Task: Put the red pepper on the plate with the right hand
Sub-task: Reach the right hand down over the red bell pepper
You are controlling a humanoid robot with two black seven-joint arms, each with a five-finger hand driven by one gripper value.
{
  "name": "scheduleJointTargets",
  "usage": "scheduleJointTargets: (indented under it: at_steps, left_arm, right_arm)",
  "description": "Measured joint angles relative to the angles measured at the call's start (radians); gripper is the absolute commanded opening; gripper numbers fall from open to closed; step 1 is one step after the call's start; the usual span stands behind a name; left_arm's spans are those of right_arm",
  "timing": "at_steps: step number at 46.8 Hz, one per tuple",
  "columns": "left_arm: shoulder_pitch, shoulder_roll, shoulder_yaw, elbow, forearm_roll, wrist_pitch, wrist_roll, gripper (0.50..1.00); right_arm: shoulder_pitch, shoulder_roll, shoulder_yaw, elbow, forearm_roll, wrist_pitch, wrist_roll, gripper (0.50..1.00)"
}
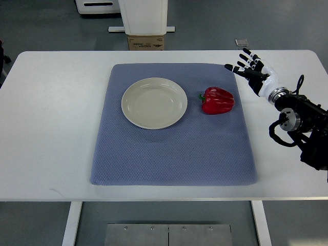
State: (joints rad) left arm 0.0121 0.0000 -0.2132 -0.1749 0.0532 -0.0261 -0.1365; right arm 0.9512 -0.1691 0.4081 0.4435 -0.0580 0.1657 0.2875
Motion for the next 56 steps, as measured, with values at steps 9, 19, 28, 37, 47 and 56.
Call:
scheduleJointTargets:
  at_steps: [9,19,28,37,47,56]
  left_arm:
    - [0.000,0.000,0.000,0.000,0.000,0.000,0.000,1.000]
    - [0.000,0.000,0.000,0.000,0.000,0.000,0.000,1.000]
    - [0.000,0.000,0.000,0.000,0.000,0.000,0.000,1.000]
    - [0.000,0.000,0.000,0.000,0.000,0.000,0.000,1.000]
    - [0.000,0.000,0.000,0.000,0.000,0.000,0.000,1.000]
    - [0.000,0.000,0.000,0.000,0.000,0.000,0.000,1.000]
  right_arm:
    - [0.008,-0.012,-0.030,0.002,-0.041,0.011,0.000,1.000]
    - [0.021,-0.051,-0.085,0.054,-0.223,0.011,0.041,1.000]
    - [0.067,-0.102,-0.125,0.130,-0.276,0.011,0.046,1.000]
    - [0.117,-0.118,-0.212,0.157,-0.352,0.010,0.057,1.000]
    - [0.147,-0.128,-0.297,0.189,-0.463,0.009,0.094,1.000]
    - [0.173,-0.130,-0.369,0.197,-0.540,0.007,0.117,1.000]
